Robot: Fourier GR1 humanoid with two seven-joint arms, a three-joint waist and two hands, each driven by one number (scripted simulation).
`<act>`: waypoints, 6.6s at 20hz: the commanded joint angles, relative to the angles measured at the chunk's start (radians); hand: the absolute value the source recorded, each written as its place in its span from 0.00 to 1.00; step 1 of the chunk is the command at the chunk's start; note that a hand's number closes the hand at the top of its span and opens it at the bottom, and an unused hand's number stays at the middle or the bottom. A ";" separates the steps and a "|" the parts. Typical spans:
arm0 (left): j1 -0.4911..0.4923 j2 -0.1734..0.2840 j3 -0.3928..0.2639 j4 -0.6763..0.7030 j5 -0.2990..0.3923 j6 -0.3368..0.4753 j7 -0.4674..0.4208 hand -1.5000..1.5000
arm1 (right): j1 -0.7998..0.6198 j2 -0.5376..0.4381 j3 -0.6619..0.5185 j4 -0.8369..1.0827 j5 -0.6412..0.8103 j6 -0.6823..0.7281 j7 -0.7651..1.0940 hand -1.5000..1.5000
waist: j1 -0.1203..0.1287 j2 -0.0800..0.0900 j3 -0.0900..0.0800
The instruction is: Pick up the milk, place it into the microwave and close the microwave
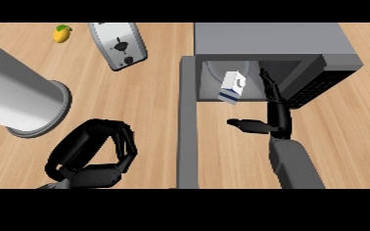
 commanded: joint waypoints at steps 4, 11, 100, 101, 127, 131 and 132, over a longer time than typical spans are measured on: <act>-0.057 -0.001 -0.094 0.192 -0.232 0.050 -0.166 1.00 | 0.235 -0.005 0.118 -0.345 -0.004 0.017 0.163 0.00 | -0.016 0.000 0.001; -0.086 -0.020 -0.296 0.330 -0.281 0.091 -0.177 1.00 | 0.469 -0.038 0.162 -0.590 -0.006 0.054 0.176 0.00 | -0.014 0.002 0.002; -0.973 -0.020 -0.770 1.057 0.926 1.157 -0.616 1.00 | 0.564 -0.434 0.042 -1.426 -0.725 0.430 0.675 0.00 | -0.345 0.093 0.001; -0.956 -0.020 -0.771 1.060 0.935 1.156 -0.625 1.00 | 0.566 -0.431 0.041 -1.428 -0.733 0.428 0.675 0.00 | -0.347 0.094 0.001; -0.982 -0.020 -0.823 1.093 1.017 1.162 -0.704 1.00 | 0.519 -0.524 0.013 -1.424 -0.899 0.500 0.734 0.00 | -0.358 0.093 0.004; -0.979 -0.020 -0.828 1.097 1.029 1.155 -0.720 1.00 | 0.502 -0.533 0.002 -1.419 -0.905 0.501 0.734 0.00 | -0.353 0.102 0.003; -0.981 -0.020 -0.827 1.099 1.033 1.143 -0.721 1.00 | 0.505 -0.538 0.003 -1.413 -0.909 0.513 0.736 0.00 | -0.345 0.101 0.004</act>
